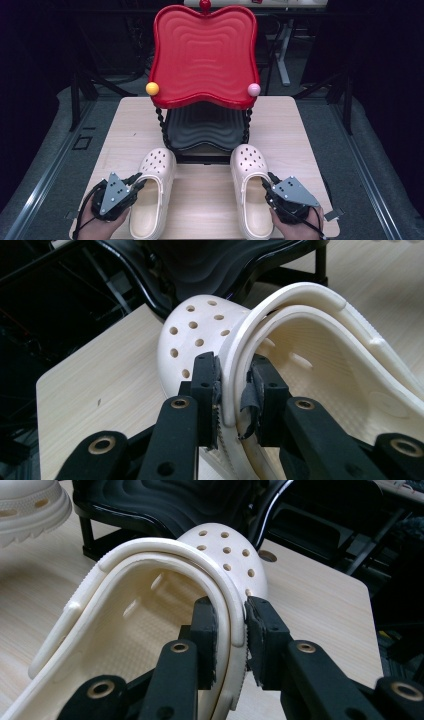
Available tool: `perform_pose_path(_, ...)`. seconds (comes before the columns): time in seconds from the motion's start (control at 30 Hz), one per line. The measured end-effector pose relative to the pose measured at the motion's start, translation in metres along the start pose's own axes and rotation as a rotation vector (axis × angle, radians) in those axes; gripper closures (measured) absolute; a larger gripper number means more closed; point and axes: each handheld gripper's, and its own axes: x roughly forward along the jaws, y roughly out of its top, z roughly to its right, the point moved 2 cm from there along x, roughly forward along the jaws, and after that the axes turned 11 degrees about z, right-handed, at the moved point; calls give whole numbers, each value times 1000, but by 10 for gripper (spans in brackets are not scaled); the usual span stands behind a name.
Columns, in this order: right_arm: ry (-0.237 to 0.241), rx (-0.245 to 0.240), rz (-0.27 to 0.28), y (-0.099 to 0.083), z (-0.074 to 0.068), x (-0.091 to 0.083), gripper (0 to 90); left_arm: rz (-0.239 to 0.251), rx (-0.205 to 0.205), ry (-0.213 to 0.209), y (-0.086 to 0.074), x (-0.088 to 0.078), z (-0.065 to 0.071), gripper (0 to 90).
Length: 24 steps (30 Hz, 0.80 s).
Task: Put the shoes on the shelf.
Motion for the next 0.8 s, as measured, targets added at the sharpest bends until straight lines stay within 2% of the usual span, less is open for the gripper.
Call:
perform_pose_path(0.23,21,-18,19,9,-9,4,746,30,32,-23,14,4,7,758)
perform_pose_path(0.57,49,-32,24,18,-22,26,746,52,54,-45,31,32,13,758)
perform_pose_path(0.8,36,-23,41,27,-23,41,747,59,78,-48,41,53,13,759)
